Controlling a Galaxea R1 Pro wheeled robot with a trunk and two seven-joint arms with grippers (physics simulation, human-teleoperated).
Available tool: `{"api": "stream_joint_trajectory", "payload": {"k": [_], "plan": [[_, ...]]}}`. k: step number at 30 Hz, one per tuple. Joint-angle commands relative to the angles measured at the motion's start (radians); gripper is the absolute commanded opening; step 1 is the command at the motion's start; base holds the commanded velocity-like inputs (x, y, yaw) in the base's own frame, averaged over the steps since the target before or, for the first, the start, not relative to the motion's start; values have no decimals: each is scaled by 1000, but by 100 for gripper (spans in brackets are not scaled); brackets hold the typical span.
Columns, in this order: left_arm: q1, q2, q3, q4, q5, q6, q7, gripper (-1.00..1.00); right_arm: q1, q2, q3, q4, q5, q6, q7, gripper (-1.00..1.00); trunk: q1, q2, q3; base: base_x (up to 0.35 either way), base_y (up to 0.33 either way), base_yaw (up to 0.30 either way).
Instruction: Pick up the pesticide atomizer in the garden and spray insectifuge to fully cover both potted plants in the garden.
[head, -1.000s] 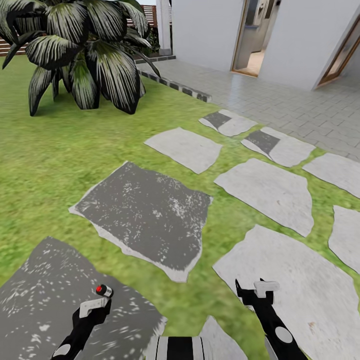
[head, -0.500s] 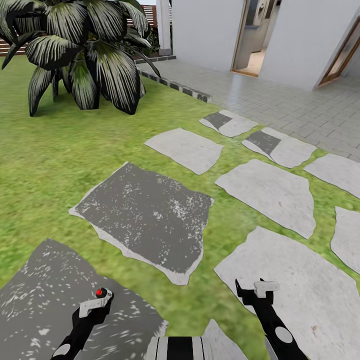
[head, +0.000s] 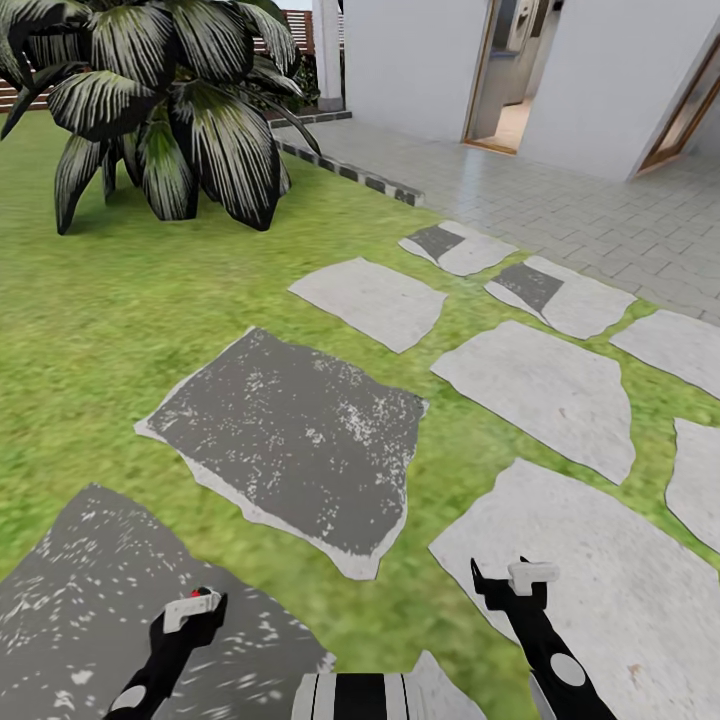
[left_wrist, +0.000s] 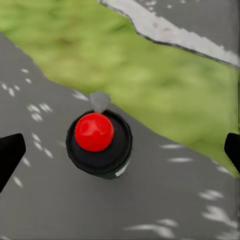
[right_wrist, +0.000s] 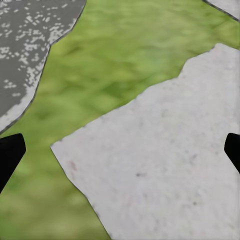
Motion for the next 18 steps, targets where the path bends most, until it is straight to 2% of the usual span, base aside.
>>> {"api": "stream_joint_trajectory", "payload": {"k": [1,5,11,15,18], "plan": [[-1,-1,8,1,4,-2,-10,100,0,0,0,0,0,-3,0,100,0,0,-1,18,0,0],[-1,-4,11,0,4,-2,-10,100,0,0,0,0,0,-3,0,100,0,0,-1,7,0,0],[0,10,16,-2,2,-6,-16,100,0,0,1,-1,0,-3,0,100,0,0,-1,1,0,0],[1,43,16,-2,5,-9,-22,100,0,1,4,-1,-1,-3,0,100,0,0,-4,0,0,0],[1,53,16,-3,6,-10,-24,100,0,1,3,-1,-1,-3,0,100,2,-1,-17,0,0,0]]}}
